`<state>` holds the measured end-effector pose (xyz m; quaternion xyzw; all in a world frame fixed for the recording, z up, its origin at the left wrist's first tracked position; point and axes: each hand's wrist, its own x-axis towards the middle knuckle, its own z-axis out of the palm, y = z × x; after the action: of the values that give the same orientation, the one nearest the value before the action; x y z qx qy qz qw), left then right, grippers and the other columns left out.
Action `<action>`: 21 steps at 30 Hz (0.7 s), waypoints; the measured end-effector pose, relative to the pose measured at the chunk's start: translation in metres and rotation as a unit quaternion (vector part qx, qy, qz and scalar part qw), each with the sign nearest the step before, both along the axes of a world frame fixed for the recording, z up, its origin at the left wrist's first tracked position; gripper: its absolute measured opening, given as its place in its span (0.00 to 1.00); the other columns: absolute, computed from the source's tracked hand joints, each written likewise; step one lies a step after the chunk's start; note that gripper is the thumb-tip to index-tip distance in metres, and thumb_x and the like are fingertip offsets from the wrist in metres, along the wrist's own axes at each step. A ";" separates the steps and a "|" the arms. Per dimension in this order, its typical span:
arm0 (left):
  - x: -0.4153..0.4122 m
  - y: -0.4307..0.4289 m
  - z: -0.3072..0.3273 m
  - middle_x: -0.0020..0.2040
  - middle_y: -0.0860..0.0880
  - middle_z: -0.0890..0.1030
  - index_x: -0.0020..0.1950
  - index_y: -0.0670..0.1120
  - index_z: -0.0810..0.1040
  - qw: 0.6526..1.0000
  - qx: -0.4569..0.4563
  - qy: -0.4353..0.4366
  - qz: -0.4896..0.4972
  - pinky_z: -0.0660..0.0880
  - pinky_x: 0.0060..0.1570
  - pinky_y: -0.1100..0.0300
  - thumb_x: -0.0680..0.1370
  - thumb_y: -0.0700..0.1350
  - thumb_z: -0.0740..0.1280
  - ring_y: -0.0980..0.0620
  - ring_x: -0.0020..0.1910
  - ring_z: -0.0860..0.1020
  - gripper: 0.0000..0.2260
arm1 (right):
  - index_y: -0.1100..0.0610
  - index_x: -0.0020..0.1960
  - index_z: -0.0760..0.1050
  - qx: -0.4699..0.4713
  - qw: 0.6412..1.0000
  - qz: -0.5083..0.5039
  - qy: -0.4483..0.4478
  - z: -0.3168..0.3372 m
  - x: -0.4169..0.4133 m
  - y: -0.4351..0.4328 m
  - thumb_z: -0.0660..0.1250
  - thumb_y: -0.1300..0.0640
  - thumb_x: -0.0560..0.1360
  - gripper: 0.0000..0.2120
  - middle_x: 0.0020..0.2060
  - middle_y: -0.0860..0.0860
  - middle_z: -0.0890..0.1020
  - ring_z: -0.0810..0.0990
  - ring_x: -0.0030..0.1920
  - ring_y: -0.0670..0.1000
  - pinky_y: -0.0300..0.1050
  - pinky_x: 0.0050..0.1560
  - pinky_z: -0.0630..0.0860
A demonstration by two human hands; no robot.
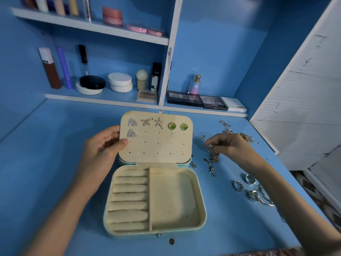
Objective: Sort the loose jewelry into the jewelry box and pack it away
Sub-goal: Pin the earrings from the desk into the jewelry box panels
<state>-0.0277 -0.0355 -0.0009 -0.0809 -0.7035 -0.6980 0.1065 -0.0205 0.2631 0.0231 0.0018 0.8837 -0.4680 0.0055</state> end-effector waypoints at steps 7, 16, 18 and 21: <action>0.001 0.000 0.000 0.38 0.64 0.83 0.45 0.56 0.78 1.000 0.001 -0.001 0.003 0.72 0.41 0.76 0.75 0.31 0.66 0.67 0.41 0.80 0.18 | 0.64 0.40 0.78 -0.101 0.994 -0.017 -0.036 -0.005 0.001 -0.009 0.64 0.74 0.71 0.08 0.31 0.56 0.79 0.76 0.33 0.52 0.40 0.37 0.74; -0.001 0.000 -0.001 0.40 0.63 0.84 0.46 0.56 0.79 1.000 -0.001 -0.003 0.000 0.73 0.42 0.75 0.75 0.31 0.66 0.66 0.42 0.80 0.18 | 0.62 0.46 0.81 -0.221 0.974 -0.030 -0.044 -0.003 0.002 -0.016 0.64 0.75 0.72 0.12 0.36 0.54 0.82 0.77 0.33 0.48 0.36 0.37 0.77; -0.001 -0.001 -0.001 0.40 0.63 0.84 0.47 0.56 0.79 1.000 0.000 -0.005 -0.001 0.73 0.42 0.75 0.75 0.31 0.66 0.66 0.42 0.80 0.17 | 0.62 0.46 0.81 -0.220 0.974 -0.042 -0.039 -0.002 0.003 -0.018 0.65 0.73 0.72 0.10 0.34 0.53 0.82 0.78 0.33 0.48 0.36 0.37 0.77; -0.001 -0.001 -0.002 0.41 0.63 0.84 0.47 0.56 0.79 1.000 -0.003 -0.007 0.001 0.74 0.43 0.74 0.75 0.32 0.66 0.65 0.43 0.81 0.17 | 0.61 0.45 0.80 -0.219 0.974 -0.049 -0.026 -0.002 0.003 -0.022 0.65 0.71 0.73 0.09 0.33 0.52 0.82 0.79 0.33 0.47 0.37 0.38 0.78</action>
<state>-0.0287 -0.0368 -0.0028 -0.0752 -0.7062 -0.6966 0.1021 -0.0174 0.2415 0.0212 0.0555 0.7583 -0.6495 0.0059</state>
